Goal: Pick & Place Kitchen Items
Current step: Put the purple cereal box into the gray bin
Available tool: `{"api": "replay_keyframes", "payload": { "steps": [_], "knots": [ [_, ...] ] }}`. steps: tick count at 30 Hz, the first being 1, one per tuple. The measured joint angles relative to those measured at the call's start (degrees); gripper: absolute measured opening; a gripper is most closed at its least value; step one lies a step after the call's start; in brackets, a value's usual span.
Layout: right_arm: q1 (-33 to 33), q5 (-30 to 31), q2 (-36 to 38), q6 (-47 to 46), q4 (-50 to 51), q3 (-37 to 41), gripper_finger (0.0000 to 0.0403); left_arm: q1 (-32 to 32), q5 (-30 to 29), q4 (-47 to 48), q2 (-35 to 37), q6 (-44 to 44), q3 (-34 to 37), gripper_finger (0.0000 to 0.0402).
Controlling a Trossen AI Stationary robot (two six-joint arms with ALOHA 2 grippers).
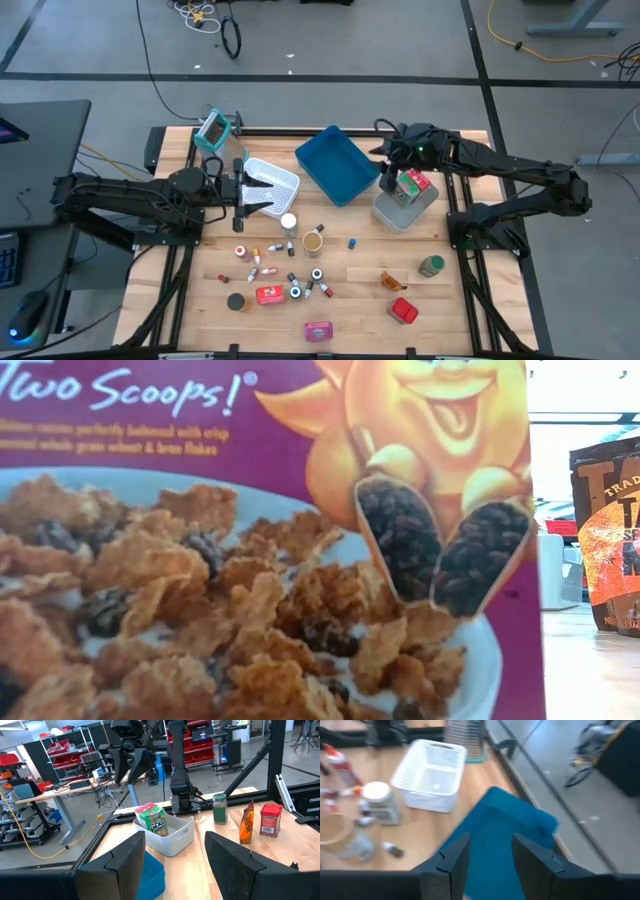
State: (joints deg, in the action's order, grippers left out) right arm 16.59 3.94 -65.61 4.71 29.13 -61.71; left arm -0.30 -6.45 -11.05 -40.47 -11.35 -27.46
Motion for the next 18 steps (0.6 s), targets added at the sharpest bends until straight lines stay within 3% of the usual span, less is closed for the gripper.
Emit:
{"api": "replay_keyframes", "payload": {
  "steps": [8, 18],
  "knots": [
    [-1.99, -5.06, -0.85, 3.13, -4.02, 3.93, 0.0157, -0.02, 0.00, 0.04, -0.02, 0.00, 0.00, 0.0215],
    [-6.88, -13.11, -1.60, 6.56, -20.73, 9.56, 0.0157, 0.00, -0.01, 0.04, -0.02, 0.00, 0.00, 0.0215]
  ]
}}
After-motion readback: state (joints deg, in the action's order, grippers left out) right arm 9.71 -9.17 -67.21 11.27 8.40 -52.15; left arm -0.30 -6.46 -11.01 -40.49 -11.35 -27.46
